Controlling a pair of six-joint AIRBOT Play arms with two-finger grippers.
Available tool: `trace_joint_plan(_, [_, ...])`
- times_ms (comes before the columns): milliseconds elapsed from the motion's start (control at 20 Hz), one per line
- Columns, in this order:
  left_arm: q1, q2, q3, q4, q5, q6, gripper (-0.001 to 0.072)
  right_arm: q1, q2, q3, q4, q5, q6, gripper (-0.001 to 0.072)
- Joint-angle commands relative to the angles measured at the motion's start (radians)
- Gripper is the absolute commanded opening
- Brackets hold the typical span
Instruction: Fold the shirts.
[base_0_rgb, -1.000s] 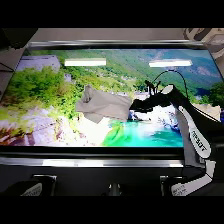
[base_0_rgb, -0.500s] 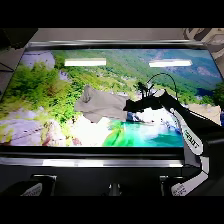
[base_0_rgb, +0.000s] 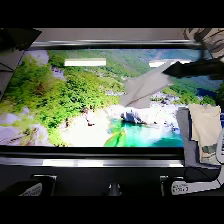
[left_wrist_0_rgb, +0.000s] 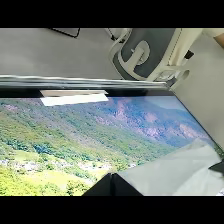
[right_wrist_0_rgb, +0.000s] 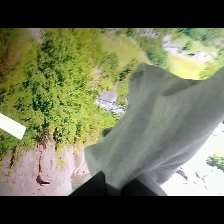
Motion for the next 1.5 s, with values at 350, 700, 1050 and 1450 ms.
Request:
trace_joint_plan(350, [0.001, -0.015, 0.0, -0.001, 0.0, 0.0, 0.0027, -0.579, 0.073, 0.267, -0.109, 0.362, 0.156, 0.0028])
trace_joint_plan(700, [0.001, -0.015, 0.0, -0.001, 0.016, 0.001, 0.0027, -0.708, 0.136, 0.267, -0.16, 0.472, 0.147, 0.0028])
trace_joint_plan(1050, [-0.01, -0.032, 0.0, -0.001, 0.048, 0.001, 0.0027, -0.561, 0.137, 0.267, 0.009, 0.193, 0.173, 0.0028])
trace_joint_plan(1450, [-0.01, -0.035, 0.0, 0.0, 0.045, 0.005, 0.0027, -0.615, 0.131, 0.267, -0.087, 0.407, 0.144, 0.0029])
